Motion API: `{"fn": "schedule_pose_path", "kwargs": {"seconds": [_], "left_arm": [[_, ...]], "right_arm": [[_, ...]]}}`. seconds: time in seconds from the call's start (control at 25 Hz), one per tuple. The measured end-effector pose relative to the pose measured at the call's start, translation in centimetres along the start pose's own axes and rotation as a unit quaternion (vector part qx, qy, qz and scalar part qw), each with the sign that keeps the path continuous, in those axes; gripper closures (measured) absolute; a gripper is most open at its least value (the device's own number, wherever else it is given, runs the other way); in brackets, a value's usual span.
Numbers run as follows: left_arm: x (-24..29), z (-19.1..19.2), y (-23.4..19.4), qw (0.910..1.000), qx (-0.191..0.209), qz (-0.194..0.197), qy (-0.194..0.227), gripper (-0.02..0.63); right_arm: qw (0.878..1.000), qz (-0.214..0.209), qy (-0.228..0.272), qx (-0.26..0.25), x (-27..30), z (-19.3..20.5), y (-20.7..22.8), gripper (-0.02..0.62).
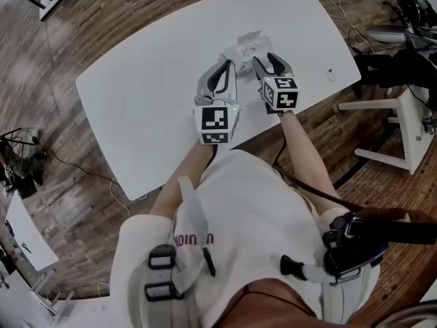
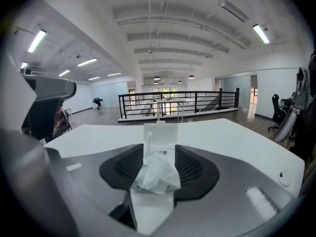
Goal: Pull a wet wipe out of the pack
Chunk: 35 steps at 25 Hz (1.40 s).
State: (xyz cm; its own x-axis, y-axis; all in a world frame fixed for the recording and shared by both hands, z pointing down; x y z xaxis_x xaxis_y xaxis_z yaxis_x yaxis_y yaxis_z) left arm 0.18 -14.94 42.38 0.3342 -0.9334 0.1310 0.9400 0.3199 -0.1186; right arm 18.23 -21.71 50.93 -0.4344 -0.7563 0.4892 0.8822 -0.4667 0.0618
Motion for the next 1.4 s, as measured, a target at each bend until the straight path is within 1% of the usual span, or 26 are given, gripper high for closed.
{"fn": "schedule_pose_path", "kwargs": {"seconds": [0.12, 0.32, 0.4, 0.52, 0.56, 0.68, 0.84, 1.16, 1.4], "left_arm": [[0.1, -0.1, -0.5, 1.0000, 0.002, -0.005, 0.002, 0.603], [-0.1, -0.1, -0.6, 1.0000, 0.001, -0.008, 0.004, 0.603], [-0.1, -0.2, -0.7, 0.9999, -0.001, -0.010, 0.004, 0.603], [0.0, -0.4, -0.9, 0.9999, -0.003, -0.009, 0.003, 0.603], [0.1, -0.4, -0.9, 1.0000, -0.003, -0.008, 0.003, 0.603], [0.1, -0.3, -0.9, 1.0000, -0.005, -0.007, 0.003, 0.603], [0.3, -0.2, -0.8, 0.9999, -0.006, -0.006, 0.005, 0.603], [0.5, -0.3, -0.6, 0.9999, -0.010, -0.005, 0.009, 0.603], [0.5, -0.3, -0.2, 0.9999, -0.009, 0.001, 0.010, 0.603]], "right_arm": [[0.999, 0.004, -0.028, -0.016, 1.0, 0.6, 0.1, 0.393], [0.998, 0.002, -0.055, -0.018, 1.3, 1.5, -0.2, 0.397], [0.998, 0.006, -0.062, -0.020, 1.2, 1.5, -0.2, 0.458], [0.997, 0.014, -0.066, -0.023, 1.1, 1.3, -0.1, 0.508], [0.997, 0.017, -0.066, -0.025, 1.1, 1.2, -0.1, 0.537], [0.997, 0.027, -0.059, -0.031, 0.9, 0.9, 0.0, 0.571], [0.998, 0.034, -0.051, -0.035, 0.6, 0.5, 0.2, 0.575], [0.998, 0.033, -0.031, -0.040, 0.0, -0.9, 0.8, 0.575], [0.998, 0.040, -0.002, -0.041, -1.3, -2.4, 1.0, 0.575]]}}
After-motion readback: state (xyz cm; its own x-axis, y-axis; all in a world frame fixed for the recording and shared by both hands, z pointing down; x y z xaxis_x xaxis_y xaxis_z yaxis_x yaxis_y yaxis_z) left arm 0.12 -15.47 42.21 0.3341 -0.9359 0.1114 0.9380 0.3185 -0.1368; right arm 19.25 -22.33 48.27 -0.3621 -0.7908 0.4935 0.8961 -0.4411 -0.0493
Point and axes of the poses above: the fingertips, and each gripper's own axes: x forward along the fingers, y to its right, z out of its underside, the point moved 8 cm from there along -x, backward along the fingers, and after that the axes turned 3 degrees about -z, right-handed, at the moved point
